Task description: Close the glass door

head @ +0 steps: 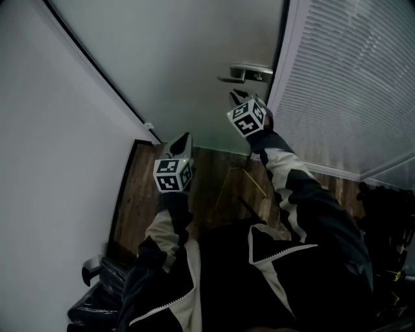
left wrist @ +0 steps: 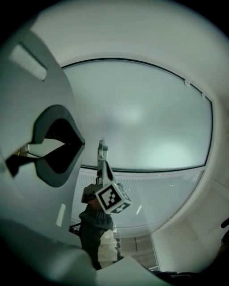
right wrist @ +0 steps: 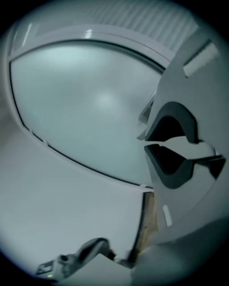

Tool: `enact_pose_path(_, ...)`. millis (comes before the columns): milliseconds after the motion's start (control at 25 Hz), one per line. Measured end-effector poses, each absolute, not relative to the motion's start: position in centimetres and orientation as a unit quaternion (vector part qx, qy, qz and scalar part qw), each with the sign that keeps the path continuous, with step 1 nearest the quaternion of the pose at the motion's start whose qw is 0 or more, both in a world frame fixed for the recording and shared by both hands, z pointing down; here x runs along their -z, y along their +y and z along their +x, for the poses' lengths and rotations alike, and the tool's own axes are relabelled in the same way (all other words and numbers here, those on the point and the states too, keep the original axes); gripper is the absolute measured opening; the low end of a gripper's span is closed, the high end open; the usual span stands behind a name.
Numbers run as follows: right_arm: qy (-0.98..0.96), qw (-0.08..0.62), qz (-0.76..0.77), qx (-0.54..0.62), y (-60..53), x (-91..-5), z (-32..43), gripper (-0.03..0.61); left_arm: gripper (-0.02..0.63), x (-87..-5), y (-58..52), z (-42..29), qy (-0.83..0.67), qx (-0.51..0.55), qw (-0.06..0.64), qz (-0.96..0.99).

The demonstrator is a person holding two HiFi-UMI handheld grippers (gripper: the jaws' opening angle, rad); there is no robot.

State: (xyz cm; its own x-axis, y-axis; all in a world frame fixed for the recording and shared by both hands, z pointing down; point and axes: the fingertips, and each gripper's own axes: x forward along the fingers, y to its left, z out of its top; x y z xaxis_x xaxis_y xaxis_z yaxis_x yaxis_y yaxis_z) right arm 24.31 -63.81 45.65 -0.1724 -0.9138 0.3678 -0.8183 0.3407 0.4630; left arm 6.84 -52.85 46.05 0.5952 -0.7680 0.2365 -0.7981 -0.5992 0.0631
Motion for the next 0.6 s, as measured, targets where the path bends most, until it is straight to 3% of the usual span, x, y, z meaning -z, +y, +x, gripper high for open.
enact_pose_path(40,-0.777,0.256,0.573,0.054,-62.3,-45.0,23.5,0.021,0.002,-45.5,-53.0,7.3,-0.438,-0.088,0.082,0.891)
enact_pose_path(200,-0.801,0.158,0.577,-0.011,-56.4,-43.8,20.8,0.012,0.002,-43.0,-52.6,8.5,-0.434,-0.058,0.073,0.896)
enact_pose_path(600,-0.796,0.130,0.590,-0.034,-52.0,-43.3,19.5,0.002,0.002,-43.1,-52.1,10.0,-0.425,-0.053,0.072,0.901)
